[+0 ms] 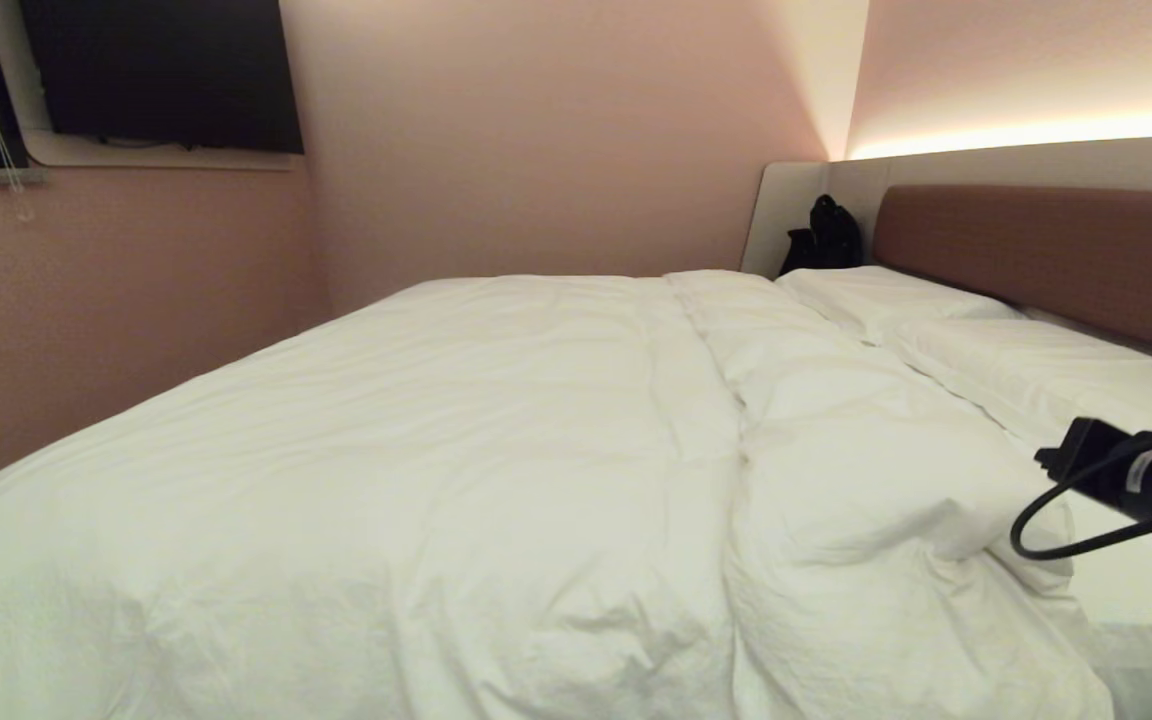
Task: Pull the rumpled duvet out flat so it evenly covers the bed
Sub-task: Flatten the corners of the folded blanket
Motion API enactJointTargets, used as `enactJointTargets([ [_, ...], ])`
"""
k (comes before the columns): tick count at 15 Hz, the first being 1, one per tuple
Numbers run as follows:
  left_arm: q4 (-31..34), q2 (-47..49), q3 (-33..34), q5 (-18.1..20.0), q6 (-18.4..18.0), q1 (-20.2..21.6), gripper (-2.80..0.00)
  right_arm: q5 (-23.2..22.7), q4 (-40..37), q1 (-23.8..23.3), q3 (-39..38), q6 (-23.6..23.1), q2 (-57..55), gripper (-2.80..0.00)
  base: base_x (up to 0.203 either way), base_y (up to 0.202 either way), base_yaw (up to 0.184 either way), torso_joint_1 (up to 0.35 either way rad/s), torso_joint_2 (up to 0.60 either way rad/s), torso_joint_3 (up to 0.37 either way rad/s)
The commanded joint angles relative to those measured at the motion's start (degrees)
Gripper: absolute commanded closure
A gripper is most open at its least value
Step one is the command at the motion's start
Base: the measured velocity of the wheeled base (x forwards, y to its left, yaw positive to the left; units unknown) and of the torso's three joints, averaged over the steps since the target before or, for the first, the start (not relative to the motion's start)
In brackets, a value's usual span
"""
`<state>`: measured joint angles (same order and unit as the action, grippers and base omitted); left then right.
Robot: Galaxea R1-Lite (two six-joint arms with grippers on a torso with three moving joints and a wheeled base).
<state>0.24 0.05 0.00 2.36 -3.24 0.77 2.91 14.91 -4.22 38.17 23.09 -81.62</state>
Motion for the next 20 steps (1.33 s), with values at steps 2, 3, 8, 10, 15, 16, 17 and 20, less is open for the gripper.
enactJointTargets([
  [2, 0.0, 0.0, 0.0, 0.0, 0.0, 0.0, 0.0, -0.9, -30.7, 0.0, 0.1, -15.3, -2.7, 0.0, 0.0, 0.0, 0.0, 0.0, 0.0, 0.0],
  [3, 0.0, 0.0, 0.0, 0.0, 0.0, 0.0, 0.0, -0.8, -29.6, 0.0, -0.1, -15.8, -3.1, 0.0, 0.0, 0.0, 0.0, 0.0, 0.0, 0.0],
  [8, 0.0, 0.0, 0.0, 0.0, 0.0, 0.0, 0.0, 0.6, -27.4, 0.1, -0.1, -18.1, -6.5, 0.0, 0.0, 0.0, 0.0, 0.0, 0.0, 0.0],
  [10, 0.0, 0.0, 0.0, 0.0, 0.0, 0.0, 0.0, 0.6, -26.3, 0.0, 0.1, -19.4, -7.4, 0.0, 0.0, 0.0, 0.0, 0.0, 0.0, 0.0],
  [15, 0.0, 0.0, 0.0, 0.0, 0.0, 0.0, 0.0, 0.7, -19.0, 0.5, 1.1, -20.9, -13.2, -2.8, 0.0, 0.0, 0.0, 0.0, 0.0, 0.0],
  [16, 0.0, 0.0, 0.0, 0.0, 0.0, 0.0, 0.0, 0.6, -17.7, 1.0, 1.2, -21.2, -14.3, -2.8, 0.0, 0.0, 0.0, 0.0, 0.0, 0.0],
  [17, 0.0, 0.0, 0.0, 0.0, 0.0, 0.0, 0.0, 0.6, -17.2, 1.2, 1.2, -21.2, -14.6, -2.8, 0.0, 0.0, 0.0, 0.0, 0.0, 0.0],
  [20, 0.0, 0.0, 0.0, 0.0, 0.0, 0.0, 0.0, 0.6, -12.9, 3.3, 1.1, -21.2, -17.4, -2.8, 0.0, 0.0, 0.0, 0.0, 0.0, 0.0],
])
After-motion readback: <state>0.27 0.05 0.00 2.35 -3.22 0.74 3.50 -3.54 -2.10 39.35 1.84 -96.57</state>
